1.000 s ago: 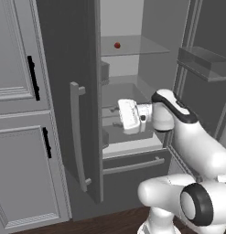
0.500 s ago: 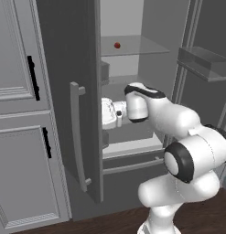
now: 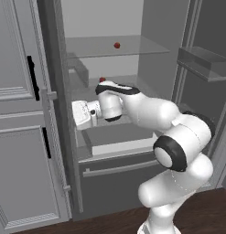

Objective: Take the strawberry from the fridge and place it on top of the pancake, located on the dining counter.

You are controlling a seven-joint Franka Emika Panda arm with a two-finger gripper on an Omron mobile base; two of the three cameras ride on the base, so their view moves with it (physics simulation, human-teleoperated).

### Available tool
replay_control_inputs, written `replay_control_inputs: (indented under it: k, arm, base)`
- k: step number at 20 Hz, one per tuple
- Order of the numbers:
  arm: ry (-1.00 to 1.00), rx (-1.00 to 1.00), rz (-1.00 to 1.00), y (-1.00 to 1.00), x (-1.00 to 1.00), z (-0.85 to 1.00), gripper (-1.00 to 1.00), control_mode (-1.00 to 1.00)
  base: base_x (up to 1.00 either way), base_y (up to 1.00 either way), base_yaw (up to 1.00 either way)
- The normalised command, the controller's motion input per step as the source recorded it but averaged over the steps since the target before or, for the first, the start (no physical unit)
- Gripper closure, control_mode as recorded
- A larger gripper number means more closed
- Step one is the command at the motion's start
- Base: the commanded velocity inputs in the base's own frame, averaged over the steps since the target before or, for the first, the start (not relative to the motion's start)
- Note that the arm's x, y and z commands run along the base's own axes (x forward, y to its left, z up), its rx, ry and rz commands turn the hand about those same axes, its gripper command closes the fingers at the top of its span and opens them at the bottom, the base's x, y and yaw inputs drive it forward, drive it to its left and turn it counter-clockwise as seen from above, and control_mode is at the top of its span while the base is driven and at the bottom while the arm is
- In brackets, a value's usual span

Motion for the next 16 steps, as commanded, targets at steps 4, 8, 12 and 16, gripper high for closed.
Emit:
replay_control_inputs:
  k: [4,8,12,16]
  arm:
    - [0.00,-0.08,0.00,0.76,0.00,0.00,-1.00,-1.00]
    - [0.00,-0.02,-0.02,0.27,0.00,0.00,-1.00,-1.00]
    - [-0.02,0.00,-0.11,-0.54,-0.03,0.04,-1.00,-1.00]
    - [-0.10,0.07,-0.18,-0.99,-0.01,0.03,-1.00,-1.00]
  base:
    - [0.00,0.00,0.00]
    - [0.00,0.00,0.00]
    - [0.00,0.00,0.00]
    - [0.00,0.00,0.00]
